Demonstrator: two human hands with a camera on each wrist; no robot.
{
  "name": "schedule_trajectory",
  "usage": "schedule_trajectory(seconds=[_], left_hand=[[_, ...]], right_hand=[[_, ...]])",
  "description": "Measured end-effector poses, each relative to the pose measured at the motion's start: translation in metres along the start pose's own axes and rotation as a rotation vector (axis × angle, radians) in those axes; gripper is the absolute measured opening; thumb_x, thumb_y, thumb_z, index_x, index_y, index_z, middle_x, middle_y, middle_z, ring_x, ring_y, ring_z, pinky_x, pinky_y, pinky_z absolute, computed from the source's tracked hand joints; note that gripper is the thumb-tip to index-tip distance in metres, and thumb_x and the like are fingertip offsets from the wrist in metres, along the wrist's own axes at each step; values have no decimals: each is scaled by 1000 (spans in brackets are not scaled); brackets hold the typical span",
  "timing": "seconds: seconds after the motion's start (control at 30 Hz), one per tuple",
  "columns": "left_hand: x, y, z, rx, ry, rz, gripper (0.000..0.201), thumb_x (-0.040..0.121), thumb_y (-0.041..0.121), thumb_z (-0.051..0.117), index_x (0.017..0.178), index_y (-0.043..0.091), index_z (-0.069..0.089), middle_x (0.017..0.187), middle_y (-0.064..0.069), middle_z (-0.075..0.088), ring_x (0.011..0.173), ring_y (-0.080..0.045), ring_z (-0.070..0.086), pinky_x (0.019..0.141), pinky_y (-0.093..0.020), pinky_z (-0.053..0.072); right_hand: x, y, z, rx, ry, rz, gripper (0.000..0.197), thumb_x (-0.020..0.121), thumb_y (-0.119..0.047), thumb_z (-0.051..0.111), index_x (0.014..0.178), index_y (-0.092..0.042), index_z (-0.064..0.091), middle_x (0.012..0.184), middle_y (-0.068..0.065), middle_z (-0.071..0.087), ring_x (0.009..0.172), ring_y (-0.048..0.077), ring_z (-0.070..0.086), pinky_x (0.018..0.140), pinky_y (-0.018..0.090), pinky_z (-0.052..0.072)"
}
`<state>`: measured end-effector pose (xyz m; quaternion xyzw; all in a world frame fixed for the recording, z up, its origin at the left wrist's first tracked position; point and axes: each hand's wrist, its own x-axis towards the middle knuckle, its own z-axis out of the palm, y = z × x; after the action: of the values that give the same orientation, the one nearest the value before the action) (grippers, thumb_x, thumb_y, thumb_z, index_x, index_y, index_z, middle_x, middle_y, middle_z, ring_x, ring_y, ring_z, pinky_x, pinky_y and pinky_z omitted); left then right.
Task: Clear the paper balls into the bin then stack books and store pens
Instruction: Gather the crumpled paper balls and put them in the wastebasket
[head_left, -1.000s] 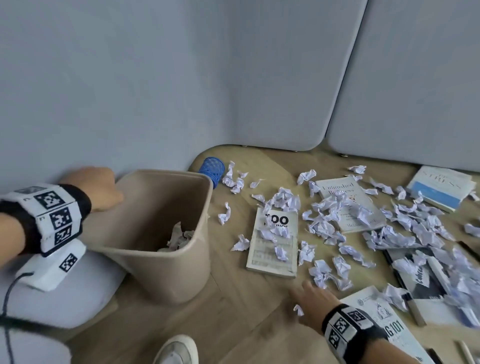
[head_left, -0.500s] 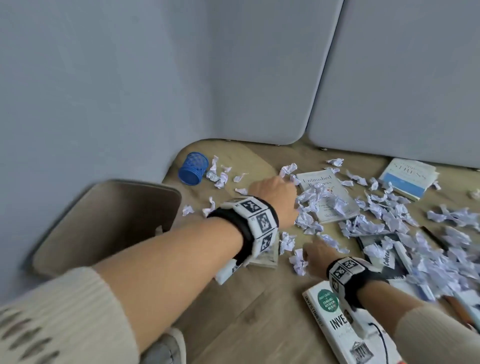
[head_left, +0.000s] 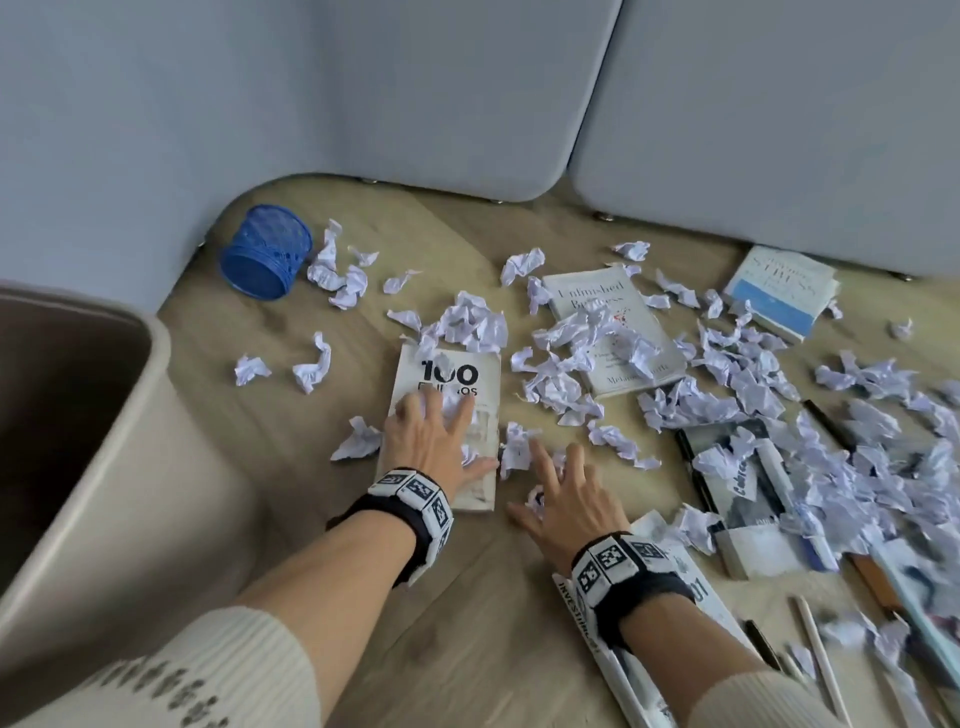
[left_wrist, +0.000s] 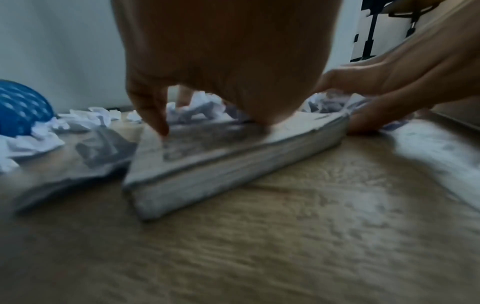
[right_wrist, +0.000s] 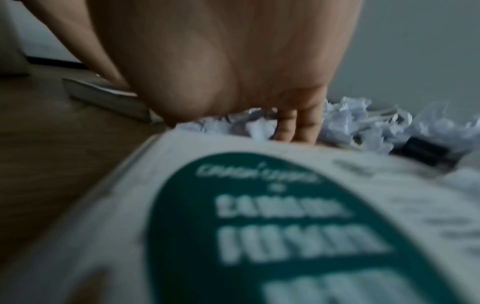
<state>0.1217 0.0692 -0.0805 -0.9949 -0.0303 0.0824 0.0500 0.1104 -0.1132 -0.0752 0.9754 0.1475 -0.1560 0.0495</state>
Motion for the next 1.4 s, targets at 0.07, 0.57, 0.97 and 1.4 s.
schedule_trajectory(seconds=[0.07,0.57,0.97,1.4], left_hand=[[-1,4,3,-45,44,42,72,85,72,35,136,22,30,131,-12,33,107,-29,36,74,-37,39],[1,-40,11,-583,333,-632,24,89,24,53,96,3,60,110,-20,48,96,-35,46,69,-41,37],[-15,-71,36,-374,82,-481,32,96,35,51,125,20,50,115,-14,45,89,-32,54,57,-34,34],[-40,-61,-25,-812,181,-543,28,99,23,40,90,2,56,90,-19,64,82,-37,56,64,-34,34]], right_hand=[[7,-7,10,16,111,-17,73,93,-59,34,153,-27,6,138,12,35,108,29,53,76,35,51],[74,15,-39,104,333,-40,26,100,-37,37,112,-16,45,100,8,49,72,26,55,50,29,36],[114,-9,-27,36,119,-173,52,95,-39,50,141,-21,36,115,17,40,89,37,58,78,41,49],[74,-3,-87,483,134,-160,22,96,-24,51,79,-17,39,71,11,55,59,28,54,51,29,40]])
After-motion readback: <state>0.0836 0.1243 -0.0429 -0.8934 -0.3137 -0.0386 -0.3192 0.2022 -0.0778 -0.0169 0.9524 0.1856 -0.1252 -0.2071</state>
